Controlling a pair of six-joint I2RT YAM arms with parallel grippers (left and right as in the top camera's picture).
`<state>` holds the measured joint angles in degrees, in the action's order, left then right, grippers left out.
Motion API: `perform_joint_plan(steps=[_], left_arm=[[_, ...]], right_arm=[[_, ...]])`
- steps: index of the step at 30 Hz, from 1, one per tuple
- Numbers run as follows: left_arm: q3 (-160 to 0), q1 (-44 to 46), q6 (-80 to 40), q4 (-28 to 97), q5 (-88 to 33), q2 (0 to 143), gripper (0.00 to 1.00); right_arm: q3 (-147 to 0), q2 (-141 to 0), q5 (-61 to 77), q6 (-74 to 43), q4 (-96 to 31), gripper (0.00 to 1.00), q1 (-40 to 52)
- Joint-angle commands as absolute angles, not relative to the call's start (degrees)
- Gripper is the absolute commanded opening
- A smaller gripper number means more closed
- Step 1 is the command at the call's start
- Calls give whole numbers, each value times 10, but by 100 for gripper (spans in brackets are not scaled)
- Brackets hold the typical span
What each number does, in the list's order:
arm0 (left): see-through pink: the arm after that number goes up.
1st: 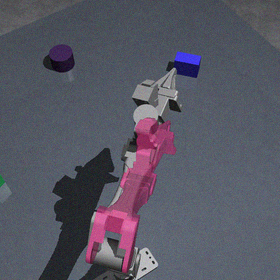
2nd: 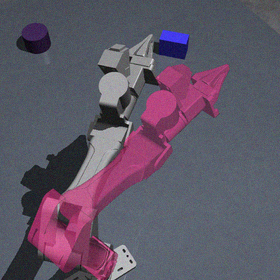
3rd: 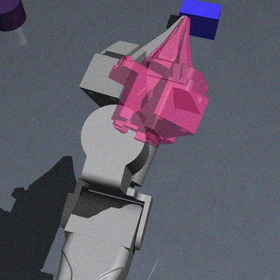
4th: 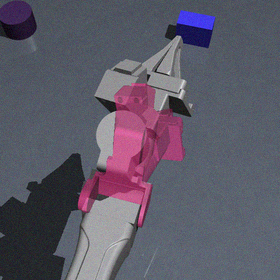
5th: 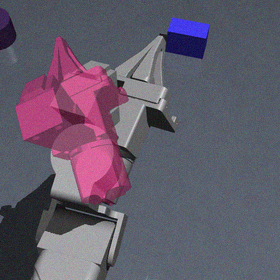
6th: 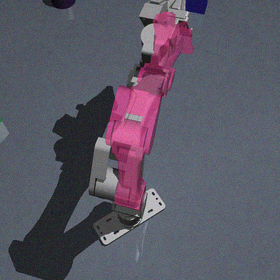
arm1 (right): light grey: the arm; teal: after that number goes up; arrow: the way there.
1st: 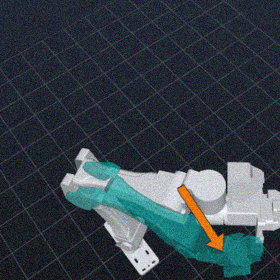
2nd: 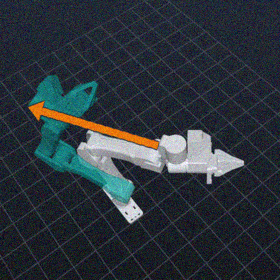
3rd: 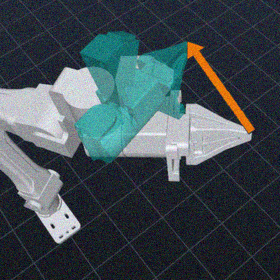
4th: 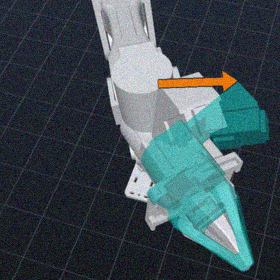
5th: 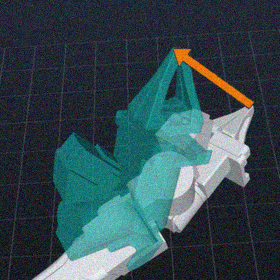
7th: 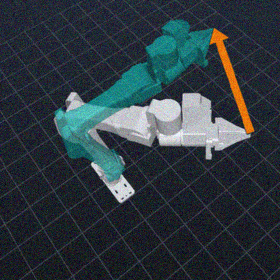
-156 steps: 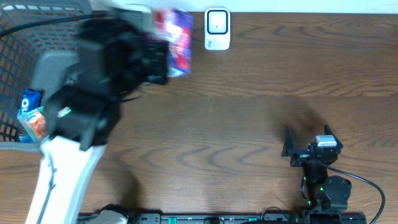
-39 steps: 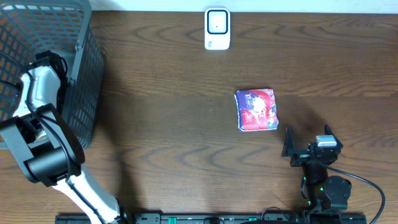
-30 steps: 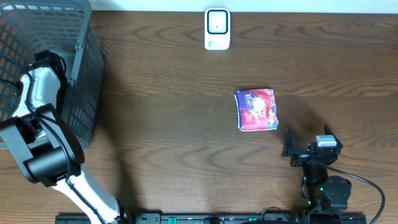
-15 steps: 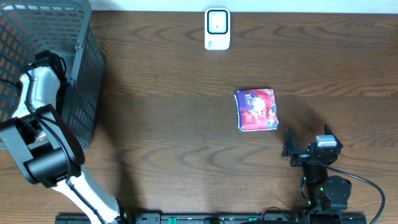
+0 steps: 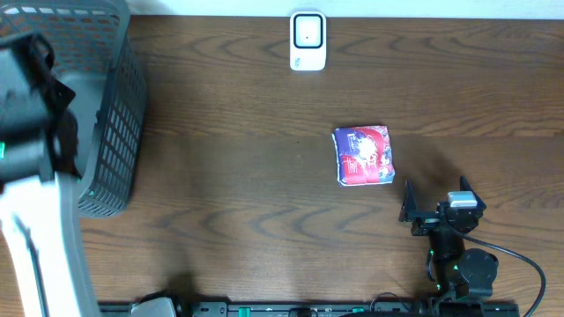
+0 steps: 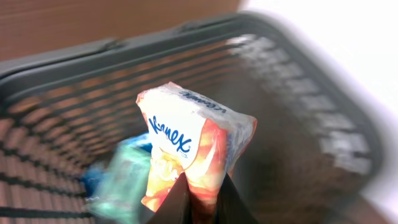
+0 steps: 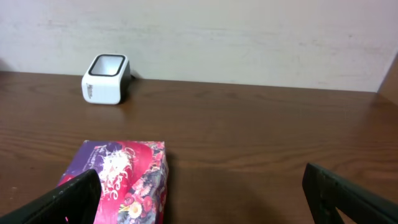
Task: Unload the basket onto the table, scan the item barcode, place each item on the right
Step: 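Reach the left gripper into the basket and grasp the orange Kleenex pack, then carry the Kleenex pack to the scanner and set it down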
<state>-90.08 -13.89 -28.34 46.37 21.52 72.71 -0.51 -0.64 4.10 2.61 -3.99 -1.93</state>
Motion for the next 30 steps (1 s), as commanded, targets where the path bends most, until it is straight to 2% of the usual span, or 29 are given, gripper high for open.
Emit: perform_joint_plan(steps=[1,7,16,22,30], left_arm=[[-903,-103,-281,452,71,685,7],[-903,11,-281,399,-65,639,7],[-902,219,-220,410,-69,742,7],[-902,284,-222,432,-68,866,7],[-902,336,-293,440,-69,1034,7]], right_arm=[[-4,-3,42,33,-41,99,-15],[-4,-3,42,33,-41,99,-15],[-4,-3,42,33,-41,99,-15],[-4,-3,42,33,-41,99,-15],[-4,-3,42,33,-41,99,-15]])
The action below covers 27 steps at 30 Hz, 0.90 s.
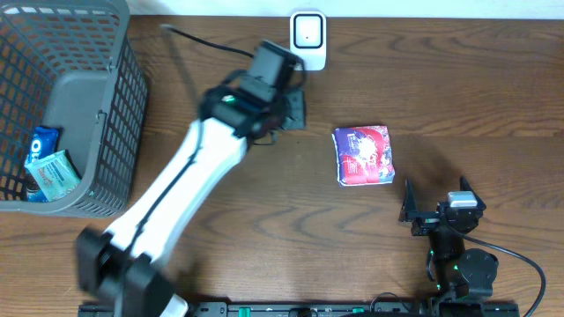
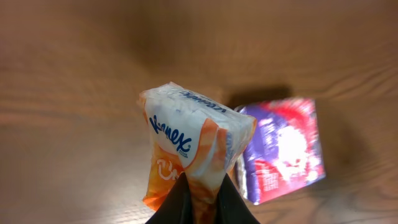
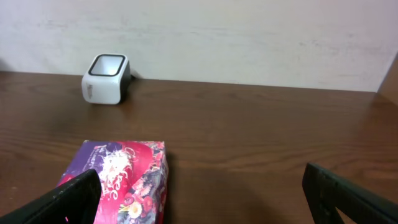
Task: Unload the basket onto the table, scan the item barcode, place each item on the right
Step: 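Carry the Kleenex pack to the scanner and set it down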
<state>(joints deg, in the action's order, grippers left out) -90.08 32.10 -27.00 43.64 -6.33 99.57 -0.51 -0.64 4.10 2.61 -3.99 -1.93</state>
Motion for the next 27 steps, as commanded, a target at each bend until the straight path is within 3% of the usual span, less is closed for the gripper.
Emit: perform_joint_plan(steps=[1,12,27], left_arm=[[-902,340,-293,440,-69,1052,7],[-902,395,-423,442,-83,1184,7],[-902,438,-441,319,-125,1199,7]], right_arm=[[-4,-3,42,33,-41,99,-15],[-4,-3,42,33,-41,99,-15],[-4,-3,42,33,-41,99,-15]])
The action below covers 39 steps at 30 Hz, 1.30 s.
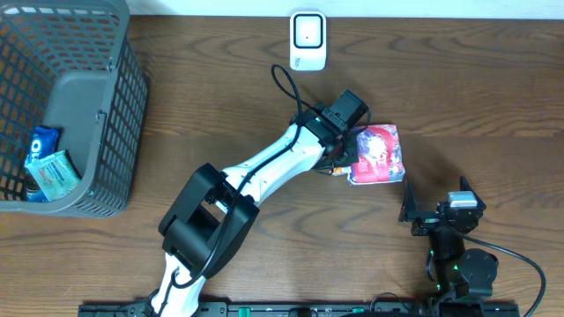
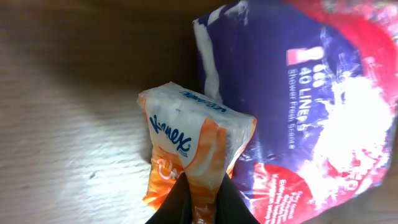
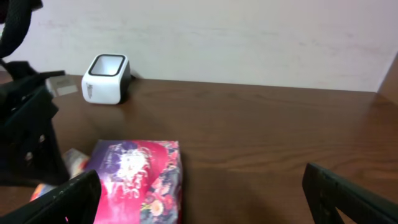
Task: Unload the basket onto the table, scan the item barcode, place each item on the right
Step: 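Carry the Kleenex pack to the scanner and set it down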
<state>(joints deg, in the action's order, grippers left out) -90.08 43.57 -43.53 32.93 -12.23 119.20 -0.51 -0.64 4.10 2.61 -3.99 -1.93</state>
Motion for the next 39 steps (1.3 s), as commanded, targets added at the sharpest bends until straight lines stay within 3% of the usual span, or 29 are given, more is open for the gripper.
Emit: perform_joint_plan(steps=[1,13,19,24,26,29,30,34,39], left_arm=[[-902,439,-441,310,-123,1200,8],[-902,434,-455,198,-126,1255,7],[-907,407,-365,225,-118,1229,7],[-908,375,-355,297,4,1186,8],[-908,364,-336,309,6,1177,24],[-908,360,-326,317,5,1175,69],[-908,360,-326,319,5,1175,75],[-908,360,-325,321,4,1171,82],[-912,354,-273,321,5,1123,82]], right_arm=[[-4,-3,42,33,-41,99,-15],[-4,-3,42,33,-41,99,-15],[-4,-3,42,33,-41,99,-15],[-4,-3,42,33,-41,99,-15],[-4,-4,42,33,-41,99,-15],[-4,-4,42,33,-41,99,-15],[-4,-4,42,33,-41,99,-15],[-4,-4,42,33,-41,99,-15],[-4,-4,42,33,-41,99,-15]])
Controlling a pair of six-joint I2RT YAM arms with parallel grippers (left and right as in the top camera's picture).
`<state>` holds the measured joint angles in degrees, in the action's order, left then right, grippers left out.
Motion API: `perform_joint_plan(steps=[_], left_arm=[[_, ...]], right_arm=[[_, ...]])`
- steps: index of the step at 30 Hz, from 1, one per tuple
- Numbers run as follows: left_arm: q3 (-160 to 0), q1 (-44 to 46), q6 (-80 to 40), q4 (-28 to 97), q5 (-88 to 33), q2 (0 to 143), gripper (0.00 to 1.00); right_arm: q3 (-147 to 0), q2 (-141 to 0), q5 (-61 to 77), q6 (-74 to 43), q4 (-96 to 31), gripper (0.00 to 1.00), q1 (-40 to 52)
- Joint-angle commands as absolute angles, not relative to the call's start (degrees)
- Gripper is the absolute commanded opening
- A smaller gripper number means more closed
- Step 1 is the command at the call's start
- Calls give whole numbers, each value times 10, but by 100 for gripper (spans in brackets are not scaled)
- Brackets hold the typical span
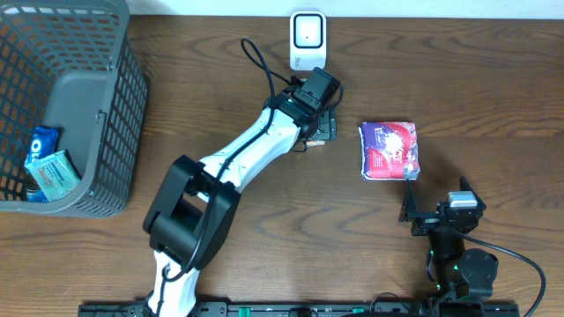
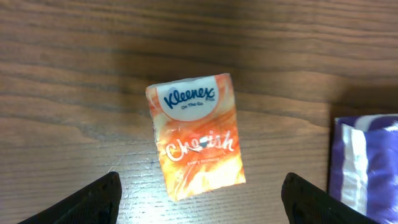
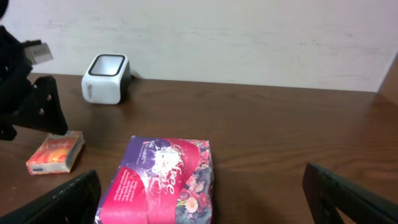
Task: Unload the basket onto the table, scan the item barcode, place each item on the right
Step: 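Carry the Kleenex pack to the scanner and set it down, then return the left gripper to the basket and grasp the green wipes pack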
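An orange Kleenex tissue pack (image 2: 196, 134) lies flat on the wooden table, logo side up. My left gripper (image 2: 200, 182) hangs open straight above it, one finger (image 2: 87, 202) on each side, touching nothing. In the right wrist view the same pack (image 3: 56, 152) lies in front of the white barcode scanner (image 3: 106, 78). The scanner (image 1: 307, 40) stands at the table's back edge, just beyond the left gripper (image 1: 317, 123). In the overhead view the arm hides the pack. My right gripper (image 3: 202, 205) rests open at the front right.
A purple and red flowery package (image 1: 390, 150) lies right of the tissue pack, between it and the right gripper (image 1: 436, 211). A grey mesh basket (image 1: 115, 132) with several blue and teal items stands at the far left.
The left gripper has opened and let go of the tissue pack, which now lies flat on the table. The gripper sits higher and nearer the scanner. The purple package lies farther right.
The left gripper first held the tissue pack above the basket. Then it held it over the table near the scanner, then low against the purple package, which had shifted right. Now the pack lies released on the table. The right arm has not moved.
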<state>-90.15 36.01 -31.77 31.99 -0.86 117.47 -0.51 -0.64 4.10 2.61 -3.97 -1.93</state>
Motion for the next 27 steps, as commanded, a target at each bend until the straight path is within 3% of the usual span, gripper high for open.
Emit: perform_joint_plan(steps=[1,5,11,15,23,27], left_arm=[[-912,349,-255,321,8,1102,82],[-912,317,-196,328,37,1017,82],[-912,219,-148,373,251,896,82],[-912,105,-148,375,360,855,82],[-912,-149,-149,406,366,872,82],[-905,-229,-153,425,312,883,82]], right_arm=[[-4,-4,42,33,-41,99,-15],[-4,-4,42,33,-41,99,-15],[-4,-4,42,33,-41,99,-15],[-4,-4,42,33,-41,99,-15],[-4,-4,42,33,-41,99,-15],[-4,-4,42,33,-41,99,-15]])
